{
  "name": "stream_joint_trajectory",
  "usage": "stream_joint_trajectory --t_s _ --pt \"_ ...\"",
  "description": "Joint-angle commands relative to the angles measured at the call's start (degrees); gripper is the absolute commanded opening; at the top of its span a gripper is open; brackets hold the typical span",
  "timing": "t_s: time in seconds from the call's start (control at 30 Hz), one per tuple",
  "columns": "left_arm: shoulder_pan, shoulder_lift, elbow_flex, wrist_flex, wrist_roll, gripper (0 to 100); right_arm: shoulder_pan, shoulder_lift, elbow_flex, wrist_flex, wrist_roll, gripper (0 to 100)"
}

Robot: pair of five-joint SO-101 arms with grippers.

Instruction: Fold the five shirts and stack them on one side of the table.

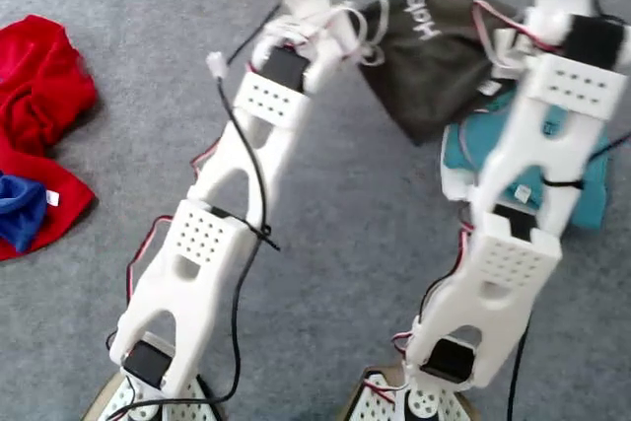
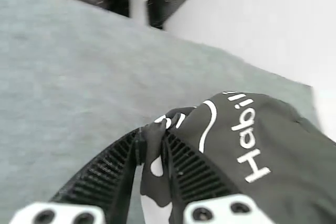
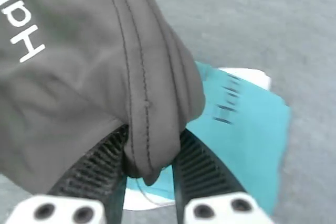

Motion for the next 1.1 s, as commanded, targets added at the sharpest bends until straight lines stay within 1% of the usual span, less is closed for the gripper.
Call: stream_joint_trajectory --t_s 0.0,0.1,0.23,0.37,0.6,0.87,0.93,1.0,1.07 --pt "3.56 -1.32 -0.92 -4.31 -0.62 3 6.15 -0.92 -2.95 0.35 1.93 1.5" --pt "6.20 -1.32 2.15 -7.12 -0.79 3 11.25 -0.92 -2.77 0.44 3.34 1.5" --pt "9.71 -1.32 5.76 -9.85 -4.57 3 16.88 -0.92 -2.59 0.44 5.45 1.5" --pt "12.00 -1.32 8.04 -13.27 -6.95 3 20.40 -0.40 -2.42 0.44 7.47 1.5" --pt "13.14 -1.32 11.03 -14.95 -7.12 3 21.45 -0.57 6.64 0.26 7.82 1.5" --pt "13.23 -1.23 14.46 -14.68 -7.12 3 22.33 0.04 8.84 0.18 7.82 1.7" --pt "13.05 -1.23 15.87 -13.89 -7.12 6 21.98 1.01 9.45 0.18 7.91 1.8" --pt "12.88 -1.32 15.96 -11.25 -6.86 11 21.80 2.42 9.71 0.18 8.00 1.8" --pt "12.88 -1.32 15.34 -8.44 -6.86 13 21.89 4.00 9.71 0.18 9.49 2.8"
